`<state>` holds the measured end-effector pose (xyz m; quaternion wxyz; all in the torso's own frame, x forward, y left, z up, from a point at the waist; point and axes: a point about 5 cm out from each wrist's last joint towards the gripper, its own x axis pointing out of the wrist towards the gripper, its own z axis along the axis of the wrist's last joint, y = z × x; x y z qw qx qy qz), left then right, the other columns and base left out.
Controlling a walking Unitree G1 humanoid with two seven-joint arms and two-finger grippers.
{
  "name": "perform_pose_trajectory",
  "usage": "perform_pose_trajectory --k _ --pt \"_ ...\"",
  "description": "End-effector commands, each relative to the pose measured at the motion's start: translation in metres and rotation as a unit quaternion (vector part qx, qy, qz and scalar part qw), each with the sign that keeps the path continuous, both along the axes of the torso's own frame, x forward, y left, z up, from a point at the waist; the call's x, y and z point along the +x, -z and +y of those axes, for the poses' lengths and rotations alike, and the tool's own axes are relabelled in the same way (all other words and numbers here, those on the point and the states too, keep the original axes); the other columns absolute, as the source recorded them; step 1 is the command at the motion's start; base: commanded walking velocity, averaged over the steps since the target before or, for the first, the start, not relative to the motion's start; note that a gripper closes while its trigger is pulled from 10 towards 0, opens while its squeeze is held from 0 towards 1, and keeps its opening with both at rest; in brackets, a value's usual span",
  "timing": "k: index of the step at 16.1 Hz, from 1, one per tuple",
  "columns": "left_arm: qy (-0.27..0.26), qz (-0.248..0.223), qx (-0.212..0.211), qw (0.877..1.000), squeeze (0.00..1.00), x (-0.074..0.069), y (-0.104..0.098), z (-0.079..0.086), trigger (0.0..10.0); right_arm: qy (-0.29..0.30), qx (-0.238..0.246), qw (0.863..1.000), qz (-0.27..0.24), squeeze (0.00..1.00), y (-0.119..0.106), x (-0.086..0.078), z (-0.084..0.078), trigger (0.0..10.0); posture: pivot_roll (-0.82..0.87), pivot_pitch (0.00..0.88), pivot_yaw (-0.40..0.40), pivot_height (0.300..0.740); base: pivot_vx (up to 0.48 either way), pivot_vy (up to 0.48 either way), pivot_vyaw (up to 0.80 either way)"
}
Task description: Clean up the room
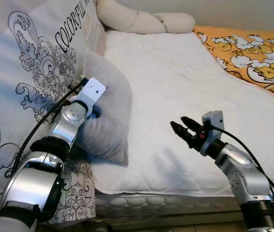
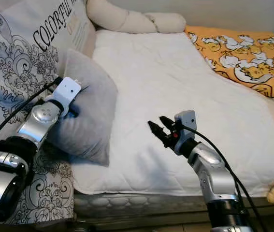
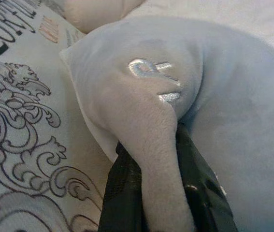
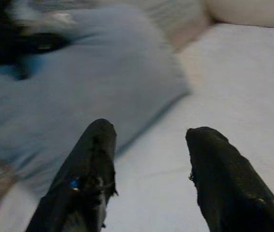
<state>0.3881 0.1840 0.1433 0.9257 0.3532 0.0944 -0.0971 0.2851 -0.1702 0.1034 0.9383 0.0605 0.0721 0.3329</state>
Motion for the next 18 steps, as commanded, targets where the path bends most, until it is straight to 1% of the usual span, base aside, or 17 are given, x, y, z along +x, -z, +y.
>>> perform_pose_trajectory --k 1,2,3,5,6,8,9,10,11,14,16,18 --pt "0.008 0.002 0.044 0.999 0.00 0.004 -0.010 0.005 10.0 -0.040 0.009 0.999 0.004 1.00 -0.001 -0.008 0.000 10.0 0.00 0.000 -0.011 0.740 0.000 0.000 0.00" --pt "0.012 0.008 0.063 0.998 0.00 0.004 -0.011 0.007 10.0 -0.061 0.016 0.998 0.002 1.00 -0.004 -0.012 0.001 10.0 0.00 0.000 -0.010 0.740 0.000 0.000 0.00" --pt "0.003 0.016 0.073 0.997 0.00 0.004 -0.012 0.010 10.0 -0.070 0.019 0.997 0.002 1.00 -0.005 -0.014 0.001 10.0 0.00 0.000 -0.010 0.740 0.000 0.000 0.00" --pt "-0.003 0.019 0.088 0.996 0.00 0.004 -0.016 0.015 10.0 -0.074 0.020 0.997 0.005 1.00 -0.005 -0.015 0.000 10.0 0.00 0.000 -0.010 0.740 0.000 0.000 0.00" --pt "-0.003 0.019 0.082 0.996 0.00 0.004 -0.022 0.015 10.0 -0.079 0.018 0.997 0.007 1.00 -0.004 -0.017 -0.001 10.0 0.00 0.000 -0.004 0.740 0.000 0.000 0.00" --pt "-0.003 0.021 0.073 0.997 0.00 0.002 -0.025 0.014 10.0 -0.080 0.017 0.997 0.002 1.00 -0.004 -0.018 -0.002 10.0 0.00 0.000 -0.003 0.740 0.000 0.000 0.00" --pt "-0.008 0.026 0.061 0.998 0.26 0.000 -0.026 0.012 10.0 -0.079 0.034 0.996 0.006 1.00 -0.003 -0.019 -0.003 10.0 0.00 0.000 -0.002 0.740 0.000 0.000 0.00" --pt "-0.012 0.029 0.046 0.998 1.00 -0.003 -0.029 0.011 10.0 -0.078 0.058 0.995 0.007 1.00 -0.004 -0.020 -0.004 10.0 0.00 0.000 -0.002 0.740 0.000 0.000 0.00" --pt "-0.016 0.032 0.030 0.999 1.00 -0.006 -0.032 0.008 10.0 -0.076 0.065 0.995 0.000 1.00 -0.006 -0.021 -0.006 10.0 0.00 0.000 -0.003 0.740 0.000 0.000 0.00" --pt "-0.010 0.032 0.018 0.999 1.00 -0.013 -0.037 0.004 10.0 -0.075 0.055 0.996 -0.003 1.00 -0.004 -0.021 -0.006 10.0 0.00 0.000 -0.005 0.740 0.000 0.000 0.00" --pt "-0.008 0.002 0.013 1.000 1.00 -0.018 -0.047 0.002 10.0 -0.069 0.055 0.996 -0.006 1.00 -0.005 -0.020 -0.006 10.0 0.00 0.000 -0.002 0.740 0.000 0.000 0.00" --pt "-0.020 -0.033 -0.004 0.999 1.00 -0.022 -0.058 0.006 10.0 -0.039 0.041 0.998 -0.007 1.00 -0.003 -0.017 -0.008 10.0 -0.01 0.000 -0.003 0.740 0.000 0.000 0.00"
